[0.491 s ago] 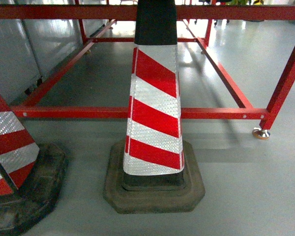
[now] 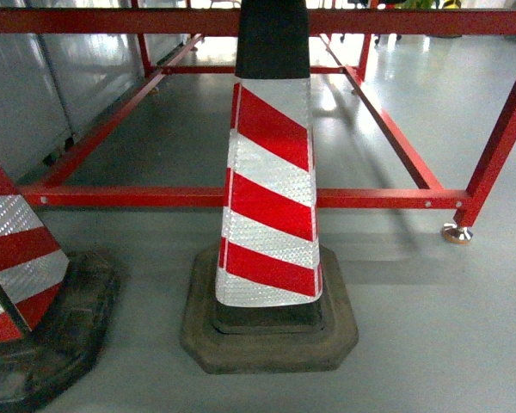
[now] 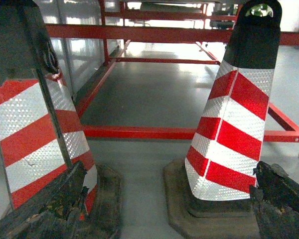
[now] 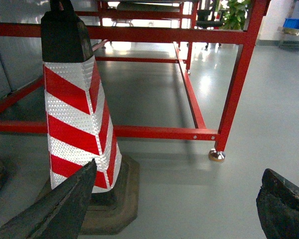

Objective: Sort blue parts and orange caps into right shelf containers

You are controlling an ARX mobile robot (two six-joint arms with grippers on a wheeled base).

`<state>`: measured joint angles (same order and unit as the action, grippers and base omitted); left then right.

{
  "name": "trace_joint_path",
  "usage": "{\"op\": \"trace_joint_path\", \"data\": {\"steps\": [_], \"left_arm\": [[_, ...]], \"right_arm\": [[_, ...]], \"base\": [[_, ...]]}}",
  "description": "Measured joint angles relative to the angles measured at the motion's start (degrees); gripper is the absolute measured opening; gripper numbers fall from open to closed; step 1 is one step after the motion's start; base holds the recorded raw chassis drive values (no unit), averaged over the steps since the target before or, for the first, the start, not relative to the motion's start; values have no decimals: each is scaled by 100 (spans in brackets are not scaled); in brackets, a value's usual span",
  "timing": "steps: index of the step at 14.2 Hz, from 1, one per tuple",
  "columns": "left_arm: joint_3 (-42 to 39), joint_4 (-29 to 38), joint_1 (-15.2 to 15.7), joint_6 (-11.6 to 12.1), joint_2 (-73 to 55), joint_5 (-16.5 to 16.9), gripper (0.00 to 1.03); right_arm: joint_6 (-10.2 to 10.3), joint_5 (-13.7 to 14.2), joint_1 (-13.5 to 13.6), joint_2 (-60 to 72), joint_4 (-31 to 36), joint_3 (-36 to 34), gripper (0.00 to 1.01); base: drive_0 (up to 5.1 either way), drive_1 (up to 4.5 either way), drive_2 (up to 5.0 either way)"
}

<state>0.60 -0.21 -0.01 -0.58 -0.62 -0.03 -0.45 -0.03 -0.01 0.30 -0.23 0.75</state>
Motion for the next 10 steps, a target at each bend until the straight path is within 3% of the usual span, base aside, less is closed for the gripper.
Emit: {"op": "trace_joint_path", "data": {"steps": [10], "left_arm": [[0,-24,0,0,0,0,98]], "right_arm": [[0,2,0,0,-17,0,98]], "base": [[0,0,0]]}}
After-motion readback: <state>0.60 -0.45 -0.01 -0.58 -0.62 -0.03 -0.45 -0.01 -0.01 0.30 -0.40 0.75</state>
